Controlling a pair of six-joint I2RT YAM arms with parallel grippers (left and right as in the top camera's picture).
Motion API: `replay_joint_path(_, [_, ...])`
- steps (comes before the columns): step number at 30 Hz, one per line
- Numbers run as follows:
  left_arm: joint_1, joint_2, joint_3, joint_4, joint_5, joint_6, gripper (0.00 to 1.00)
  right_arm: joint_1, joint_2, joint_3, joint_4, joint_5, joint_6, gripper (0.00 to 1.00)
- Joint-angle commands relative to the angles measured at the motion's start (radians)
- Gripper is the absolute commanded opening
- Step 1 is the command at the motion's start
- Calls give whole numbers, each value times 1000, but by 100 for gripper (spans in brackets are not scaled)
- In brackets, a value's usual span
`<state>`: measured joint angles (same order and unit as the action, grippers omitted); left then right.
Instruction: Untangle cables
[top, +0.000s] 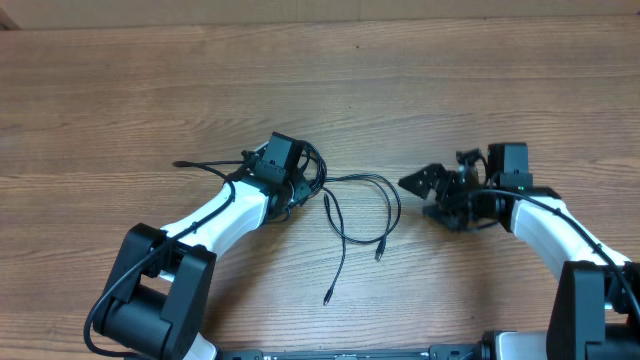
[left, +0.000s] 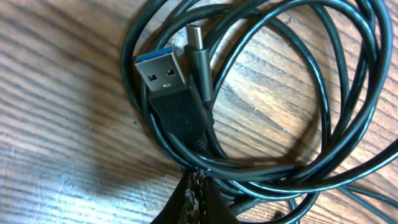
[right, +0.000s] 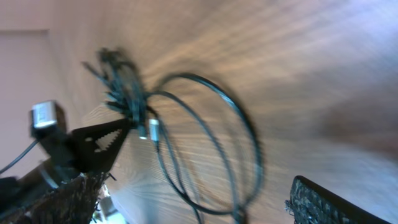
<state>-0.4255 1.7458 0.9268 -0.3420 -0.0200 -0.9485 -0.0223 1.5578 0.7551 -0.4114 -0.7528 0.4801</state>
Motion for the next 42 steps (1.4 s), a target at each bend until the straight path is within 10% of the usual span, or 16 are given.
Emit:
replay_joint_path(1, [-8, 20, -21, 24, -13, 137, 4, 40, -4, 73, 18, -19, -79, 96])
replay_joint_path(15, [-9, 20, -21, 81, 272, 776, 4, 248, -4, 89, 85, 209, -85, 99])
replay_joint_path(28, [-6, -29, 17, 87, 383, 796, 6, 277, -3, 89, 88, 267, -85, 99])
replay_joint_path(34, [-6, -84, 42, 103, 277, 796, 58, 277, -3, 88, 88, 267, -84, 98])
replay_joint_path(42, [-11, -73, 42, 191, 219, 789, 53, 277, -3, 76, 64, 399, 63, 98])
